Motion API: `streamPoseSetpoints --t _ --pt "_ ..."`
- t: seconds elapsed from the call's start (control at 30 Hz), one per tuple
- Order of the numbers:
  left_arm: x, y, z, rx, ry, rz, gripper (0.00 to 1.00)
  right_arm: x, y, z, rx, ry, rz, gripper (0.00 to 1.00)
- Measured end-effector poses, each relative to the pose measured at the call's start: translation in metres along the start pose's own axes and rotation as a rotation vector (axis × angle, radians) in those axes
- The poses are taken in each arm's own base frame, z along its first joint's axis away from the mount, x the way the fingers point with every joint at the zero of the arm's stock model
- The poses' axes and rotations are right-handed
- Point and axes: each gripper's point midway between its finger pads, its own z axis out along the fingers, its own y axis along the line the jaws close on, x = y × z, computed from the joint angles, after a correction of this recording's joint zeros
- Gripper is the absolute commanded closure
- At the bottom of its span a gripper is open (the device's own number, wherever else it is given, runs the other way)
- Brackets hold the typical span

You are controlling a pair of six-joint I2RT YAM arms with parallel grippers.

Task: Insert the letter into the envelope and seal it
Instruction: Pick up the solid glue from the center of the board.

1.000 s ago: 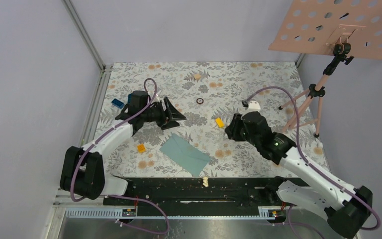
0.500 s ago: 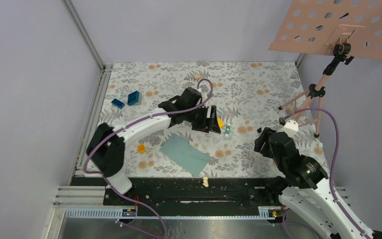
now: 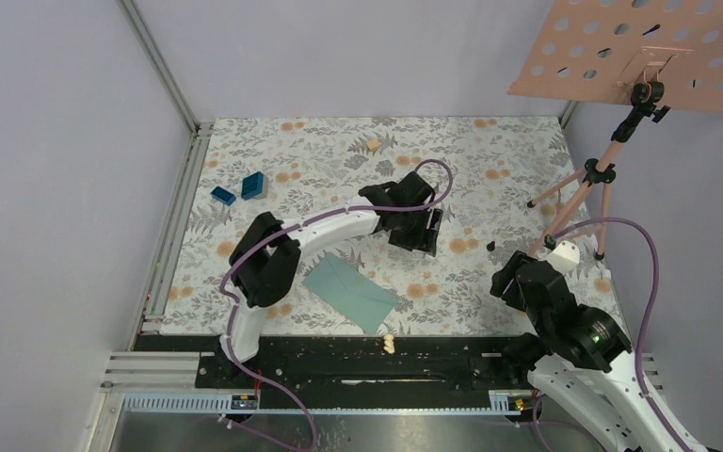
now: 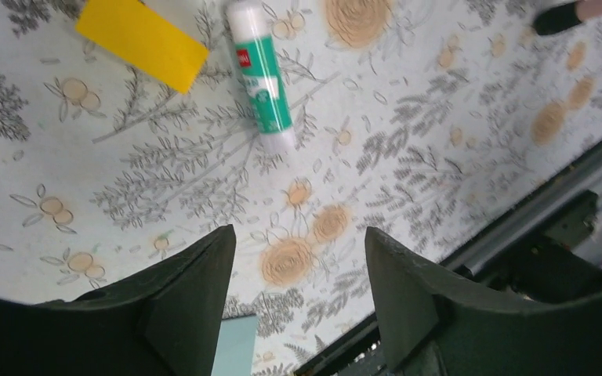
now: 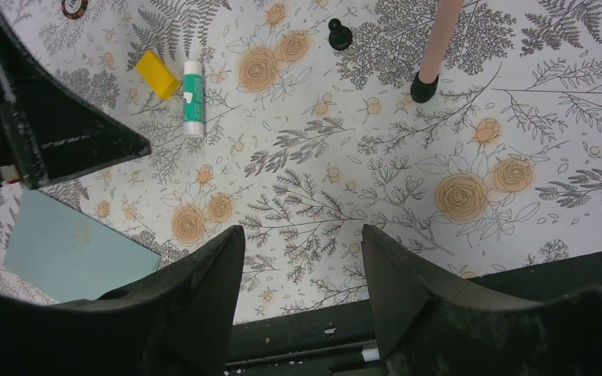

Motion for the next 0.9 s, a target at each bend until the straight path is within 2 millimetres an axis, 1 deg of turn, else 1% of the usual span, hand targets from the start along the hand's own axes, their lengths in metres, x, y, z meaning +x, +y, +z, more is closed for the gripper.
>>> streamPoseSetpoints --t 0.1,0.2,0.27,0.37,0.53,0.63,0.7,0.73,0.77,0.83,0.9 --pt "-0.007 0.004 0.015 -0.060 0.005 0.002 0.37 0.000 0.000 0.000 0.001 0.000 0.008 0.36" --pt "-0.020 0.005 0.037 -0.097 -0.007 0.007 0.38 0.000 0.001 0.000 -0.002 -0.001 0.015 0.36" --pt "-0.019 0.011 0.049 -0.133 0.000 0.008 0.38 -0.001 0.001 -0.001 -0.006 -0.005 0.021 0.36" --pt "-0.014 0.019 0.060 -0.184 0.018 0.013 0.39 -0.002 0.001 -0.002 -0.014 -0.011 0.031 0.36" --pt "-0.017 0.019 0.075 -0.231 0.014 0.029 0.42 -0.002 0.002 -0.003 -0.021 -0.013 0.040 0.36" --pt "-0.015 0.019 0.080 -0.251 0.016 0.039 0.48 -0.002 0.002 -0.003 -0.024 -0.013 0.042 0.36" --pt "-0.015 0.015 0.082 -0.253 0.010 0.046 0.55 -0.002 0.002 -0.004 -0.030 -0.015 0.045 0.36" --pt "-0.014 0.015 0.083 -0.260 0.007 0.052 0.58 -0.002 0.002 -0.004 -0.032 -0.017 0.047 0.36" --pt "-0.013 0.014 0.084 -0.265 0.004 0.056 0.61 -0.003 0.002 -0.005 -0.034 -0.019 0.050 0.33" --pt "-0.013 0.015 0.085 -0.288 -0.005 0.072 0.70 -0.003 0.002 -0.006 -0.038 -0.023 0.057 0.29" --pt "-0.012 0.017 0.085 -0.310 -0.012 0.088 0.81 -0.004 0.002 -0.006 -0.042 -0.028 0.068 0.26"
